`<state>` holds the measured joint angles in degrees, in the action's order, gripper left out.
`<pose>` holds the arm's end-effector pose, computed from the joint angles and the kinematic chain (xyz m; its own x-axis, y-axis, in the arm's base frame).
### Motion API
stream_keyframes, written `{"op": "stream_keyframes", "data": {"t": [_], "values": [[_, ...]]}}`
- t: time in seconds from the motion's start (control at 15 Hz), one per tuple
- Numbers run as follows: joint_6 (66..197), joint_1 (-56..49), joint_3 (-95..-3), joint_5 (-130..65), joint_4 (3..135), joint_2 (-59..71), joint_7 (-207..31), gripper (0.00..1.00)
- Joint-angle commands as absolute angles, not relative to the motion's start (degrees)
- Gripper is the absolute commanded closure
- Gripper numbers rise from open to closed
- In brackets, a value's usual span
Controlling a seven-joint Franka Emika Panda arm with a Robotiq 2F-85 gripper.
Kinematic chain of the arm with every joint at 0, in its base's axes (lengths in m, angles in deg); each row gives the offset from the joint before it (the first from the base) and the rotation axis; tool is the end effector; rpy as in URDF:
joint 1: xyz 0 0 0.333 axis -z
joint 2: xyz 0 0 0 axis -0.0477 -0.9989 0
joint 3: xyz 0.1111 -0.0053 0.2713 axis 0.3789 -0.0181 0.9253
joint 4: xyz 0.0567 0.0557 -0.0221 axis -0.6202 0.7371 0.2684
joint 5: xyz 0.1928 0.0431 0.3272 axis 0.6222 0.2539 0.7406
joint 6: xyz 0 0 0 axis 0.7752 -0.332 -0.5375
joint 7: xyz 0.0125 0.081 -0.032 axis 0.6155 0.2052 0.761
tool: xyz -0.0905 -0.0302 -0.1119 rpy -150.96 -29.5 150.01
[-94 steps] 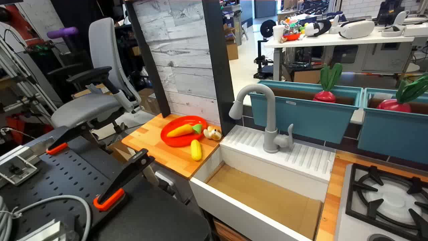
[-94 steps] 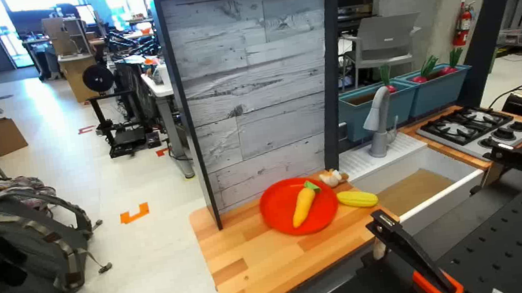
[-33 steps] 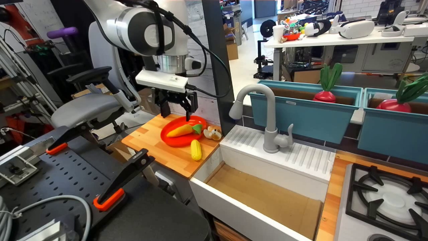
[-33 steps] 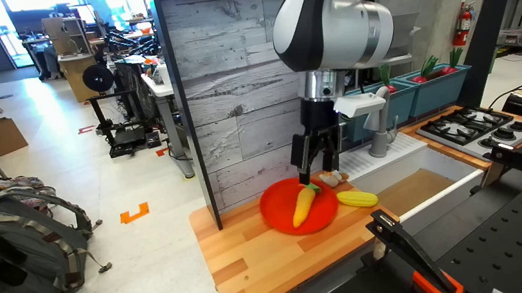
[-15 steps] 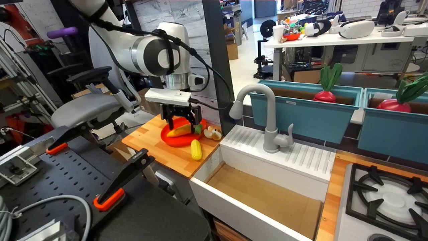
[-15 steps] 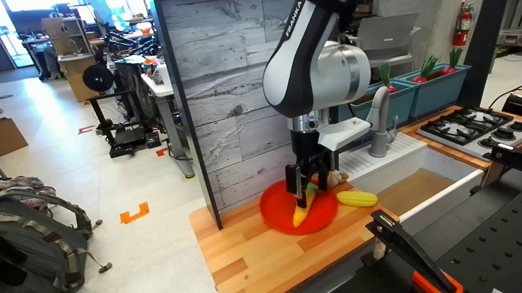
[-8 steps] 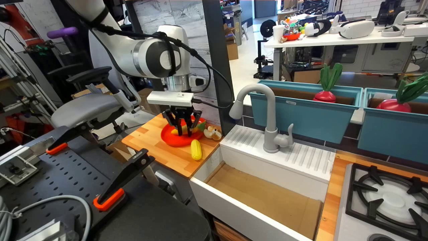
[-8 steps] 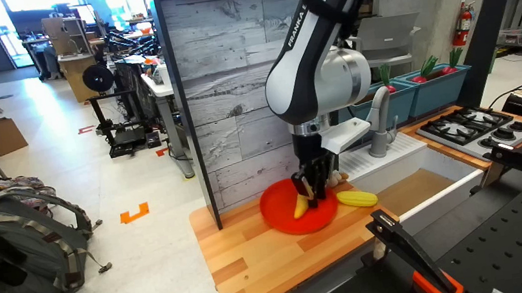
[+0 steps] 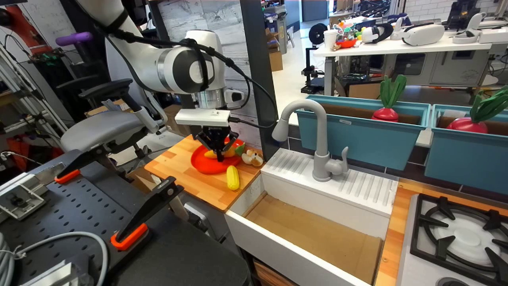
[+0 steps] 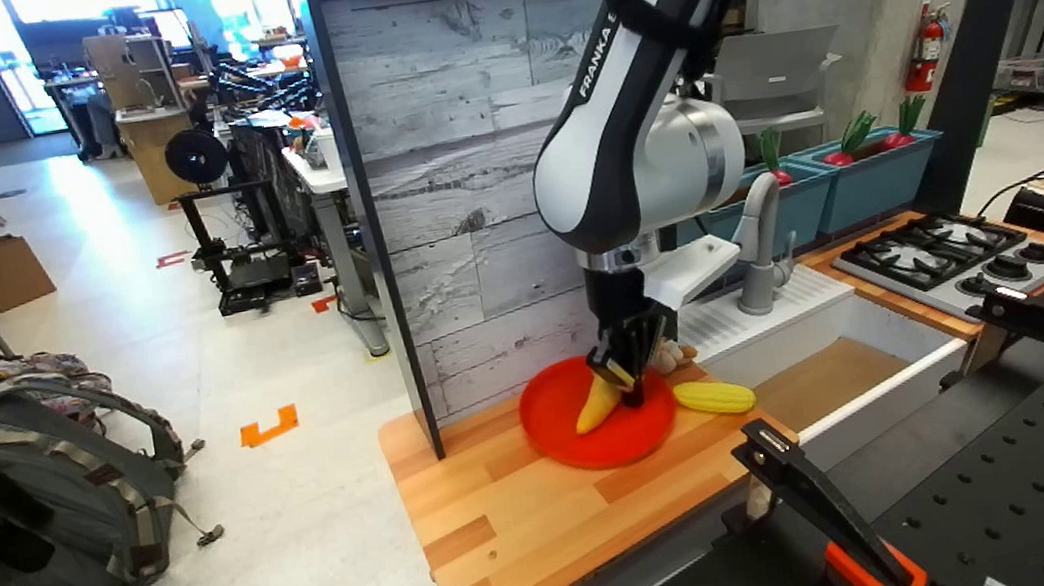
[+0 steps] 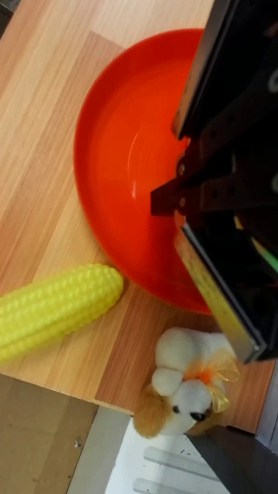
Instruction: Pick up the carrot plushie from the plate and put it on the table
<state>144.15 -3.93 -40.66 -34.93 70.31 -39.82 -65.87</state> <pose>0.5872 0.0599 -0.0675 0.8901 0.4362 -0.1323 0.4302 -0.8998 -0.0725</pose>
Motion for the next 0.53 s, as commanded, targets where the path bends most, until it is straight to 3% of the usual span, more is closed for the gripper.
{"op": "stream_keyframes", "data": {"t": [0.0, 0.47], "values": [[149.4, -3.8, -39.9, -36.3, 72.2, -36.8, -65.9, 0.72], [160.5, -0.9, -36.9, -34.5, 77.6, -33.2, -67.0, 0.22]]}}
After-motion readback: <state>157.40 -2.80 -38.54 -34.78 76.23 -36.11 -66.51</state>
